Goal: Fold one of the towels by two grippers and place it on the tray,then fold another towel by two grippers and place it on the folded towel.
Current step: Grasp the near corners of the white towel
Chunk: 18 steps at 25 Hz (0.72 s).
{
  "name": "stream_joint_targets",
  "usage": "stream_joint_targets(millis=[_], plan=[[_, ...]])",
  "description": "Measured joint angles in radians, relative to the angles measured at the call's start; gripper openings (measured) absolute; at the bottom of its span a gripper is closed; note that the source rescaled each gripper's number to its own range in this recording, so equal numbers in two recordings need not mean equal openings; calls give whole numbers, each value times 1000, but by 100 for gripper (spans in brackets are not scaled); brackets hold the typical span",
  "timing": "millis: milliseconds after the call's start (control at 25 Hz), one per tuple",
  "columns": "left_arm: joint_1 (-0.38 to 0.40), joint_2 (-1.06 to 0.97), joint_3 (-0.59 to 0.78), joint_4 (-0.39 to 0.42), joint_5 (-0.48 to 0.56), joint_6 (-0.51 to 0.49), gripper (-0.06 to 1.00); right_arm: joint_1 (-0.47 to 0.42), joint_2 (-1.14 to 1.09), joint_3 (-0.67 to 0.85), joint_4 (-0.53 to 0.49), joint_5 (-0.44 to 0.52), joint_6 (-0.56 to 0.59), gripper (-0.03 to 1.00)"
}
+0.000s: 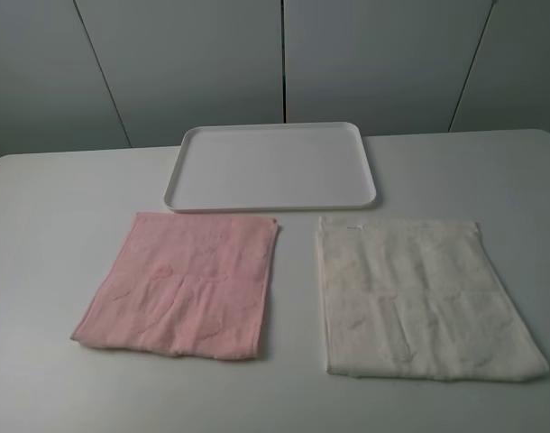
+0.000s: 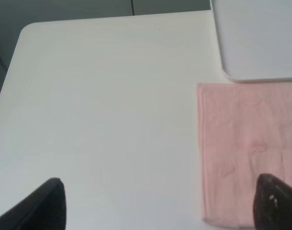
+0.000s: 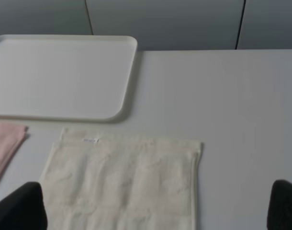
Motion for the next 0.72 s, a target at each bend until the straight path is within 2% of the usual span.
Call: stream_joint_targets(millis=[160, 320, 520, 640, 720], plan=[[0, 181, -100, -51, -41, 120, 100, 14, 178, -72, -5, -57, 6, 100], [0, 383, -191, -135, -82, 263, 100, 28, 363, -114, -5, -89, -3, 100], [-2, 654, -302, -273, -103, 416, 100, 28, 597, -177, 33, -178, -47, 100], [-51, 801, -365, -293, -112, 477, 100, 28, 734, -238, 76, -193, -97, 100], [-116, 880, -407, -280, -133, 491, 100, 28, 820, -283, 128, -193, -139, 100]])
